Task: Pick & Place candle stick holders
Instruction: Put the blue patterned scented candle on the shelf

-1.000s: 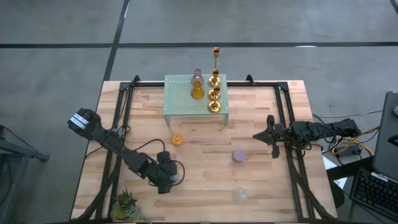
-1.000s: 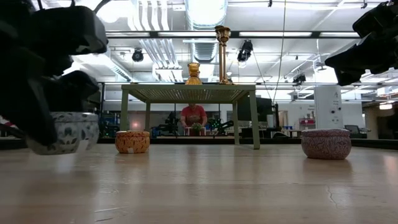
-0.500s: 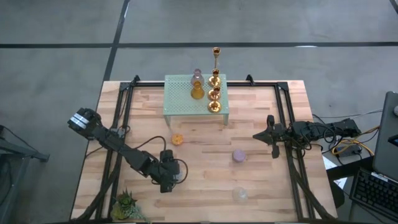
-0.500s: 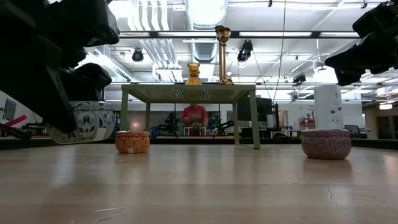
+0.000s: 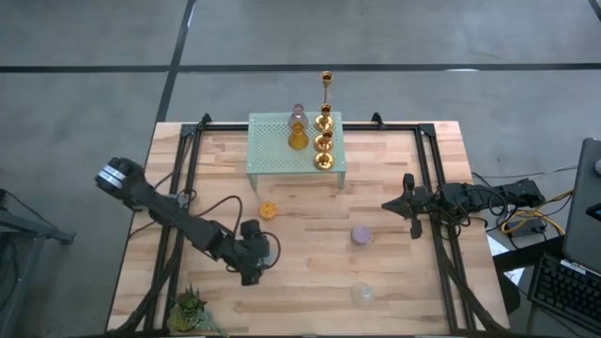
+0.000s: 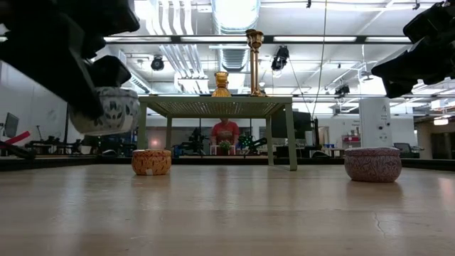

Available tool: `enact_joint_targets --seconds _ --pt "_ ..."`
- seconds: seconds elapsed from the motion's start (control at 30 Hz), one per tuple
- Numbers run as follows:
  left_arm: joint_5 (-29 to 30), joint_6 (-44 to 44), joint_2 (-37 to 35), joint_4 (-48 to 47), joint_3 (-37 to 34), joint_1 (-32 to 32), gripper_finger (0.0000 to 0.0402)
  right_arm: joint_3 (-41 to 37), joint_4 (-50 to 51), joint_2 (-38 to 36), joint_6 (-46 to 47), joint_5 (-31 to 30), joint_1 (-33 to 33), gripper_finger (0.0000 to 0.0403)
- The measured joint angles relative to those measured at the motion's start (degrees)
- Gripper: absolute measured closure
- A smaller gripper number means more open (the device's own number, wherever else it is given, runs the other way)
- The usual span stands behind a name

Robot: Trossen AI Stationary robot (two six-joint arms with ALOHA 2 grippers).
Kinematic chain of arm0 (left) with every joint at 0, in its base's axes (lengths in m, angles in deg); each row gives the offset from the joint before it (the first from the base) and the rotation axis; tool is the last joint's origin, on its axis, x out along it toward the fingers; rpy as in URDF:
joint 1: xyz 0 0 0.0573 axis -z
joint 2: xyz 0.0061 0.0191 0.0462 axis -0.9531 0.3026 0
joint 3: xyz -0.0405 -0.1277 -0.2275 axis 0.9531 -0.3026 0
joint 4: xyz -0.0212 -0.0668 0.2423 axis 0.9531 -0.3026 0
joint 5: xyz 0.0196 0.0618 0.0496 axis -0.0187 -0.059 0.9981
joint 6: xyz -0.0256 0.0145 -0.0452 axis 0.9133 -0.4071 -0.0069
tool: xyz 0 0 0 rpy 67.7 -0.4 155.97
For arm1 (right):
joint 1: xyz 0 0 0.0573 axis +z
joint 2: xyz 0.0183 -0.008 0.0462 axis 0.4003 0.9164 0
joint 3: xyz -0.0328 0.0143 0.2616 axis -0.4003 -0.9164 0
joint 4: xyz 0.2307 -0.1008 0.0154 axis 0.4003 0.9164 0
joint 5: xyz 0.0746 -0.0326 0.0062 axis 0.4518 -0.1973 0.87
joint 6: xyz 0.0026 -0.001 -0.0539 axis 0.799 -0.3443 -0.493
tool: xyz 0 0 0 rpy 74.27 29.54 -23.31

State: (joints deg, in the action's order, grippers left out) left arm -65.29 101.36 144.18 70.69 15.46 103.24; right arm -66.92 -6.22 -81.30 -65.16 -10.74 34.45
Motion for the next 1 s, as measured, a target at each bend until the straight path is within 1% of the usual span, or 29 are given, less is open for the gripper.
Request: enact_joint_targets --seconds 0.33,0.63,1.0 --pt "0.52 -0.49 -4.45 -2.04 -0.26 -1.65 0.0088 0.01 -0.02 -0.01 0.0 -0.01 0.01 0.0394" --pt "0.51 -2.1 -6.0 -2.56 -0.3 -2.11 0.0087 0.02 0.0 -0.01 0.0 0.01 0.02 0.0394" --pt "0.18 -3.13 -9.62 -4.0 -0.22 -5.4 0.0087 0.0 0.02 -0.01 0.0 0.01 0.02 0.0394"
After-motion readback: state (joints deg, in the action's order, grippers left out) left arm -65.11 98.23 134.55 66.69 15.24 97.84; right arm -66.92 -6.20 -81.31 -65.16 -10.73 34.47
